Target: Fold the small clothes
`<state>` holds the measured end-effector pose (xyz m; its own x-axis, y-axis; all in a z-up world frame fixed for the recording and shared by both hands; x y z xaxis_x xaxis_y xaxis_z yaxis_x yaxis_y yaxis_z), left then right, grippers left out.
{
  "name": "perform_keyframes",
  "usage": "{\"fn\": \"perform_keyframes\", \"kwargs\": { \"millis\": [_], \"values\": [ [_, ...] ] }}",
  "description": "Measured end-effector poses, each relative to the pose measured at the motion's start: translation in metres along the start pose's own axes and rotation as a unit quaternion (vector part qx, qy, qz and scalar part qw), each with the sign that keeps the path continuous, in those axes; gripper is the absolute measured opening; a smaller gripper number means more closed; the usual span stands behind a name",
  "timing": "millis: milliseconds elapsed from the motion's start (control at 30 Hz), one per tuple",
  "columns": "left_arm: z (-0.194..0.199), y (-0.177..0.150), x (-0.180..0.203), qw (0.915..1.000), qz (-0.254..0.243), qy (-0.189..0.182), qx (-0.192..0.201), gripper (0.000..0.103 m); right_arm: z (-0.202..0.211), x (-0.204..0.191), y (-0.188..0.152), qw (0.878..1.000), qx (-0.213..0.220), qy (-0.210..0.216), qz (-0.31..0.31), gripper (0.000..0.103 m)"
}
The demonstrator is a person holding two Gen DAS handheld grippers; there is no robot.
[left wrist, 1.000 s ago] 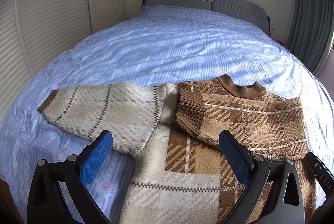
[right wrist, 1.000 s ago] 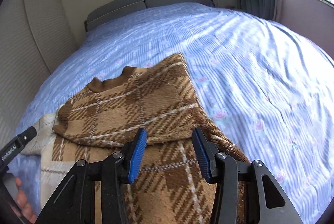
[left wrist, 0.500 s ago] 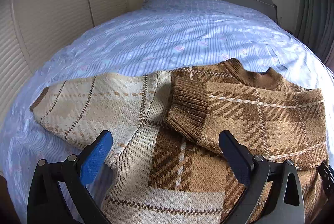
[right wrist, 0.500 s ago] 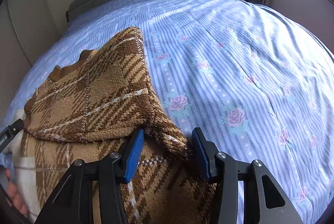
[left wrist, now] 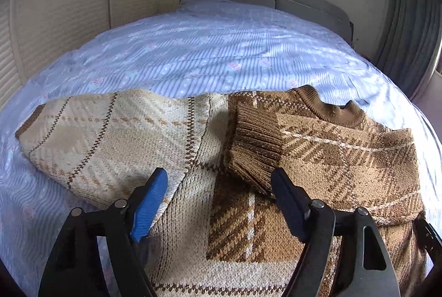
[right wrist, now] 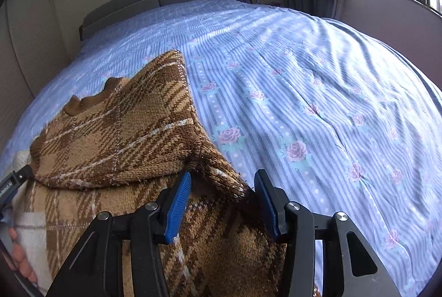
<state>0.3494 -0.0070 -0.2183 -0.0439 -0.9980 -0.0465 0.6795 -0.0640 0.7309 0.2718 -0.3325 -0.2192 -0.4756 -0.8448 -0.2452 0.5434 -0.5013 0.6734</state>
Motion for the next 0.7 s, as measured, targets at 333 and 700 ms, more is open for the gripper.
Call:
{"fn": "perform_keyframes", "kwargs": {
  "millis": [333,700],
  "values": [
    [-0.009,0.007,0.01,0.9985,0.006,-0.054,-0.004,0.017,0.002,0.004,-0.006,1.0,0.001,0.012,-0.008,0.047],
    [0.012,-0.008,0.002,0.9992,0.014,-0.037,0.005,0.011,0.003,0.005,-0.006,1.0,0.003,0.019,-0.013,0.047]
  ]
}}
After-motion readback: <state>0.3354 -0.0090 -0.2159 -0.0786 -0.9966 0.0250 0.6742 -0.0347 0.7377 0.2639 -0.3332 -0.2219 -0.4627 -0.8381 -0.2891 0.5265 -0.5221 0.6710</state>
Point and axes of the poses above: each gripper's, at about its wrist camera, not at the fingertips, and z roughly against the way its jaws point, x to its right, y to its top, the point moved 5 cm from there along -z, roughly the way its jaws point, and after that the axes turned 12 degrees about -z, right-handed, at the moved point
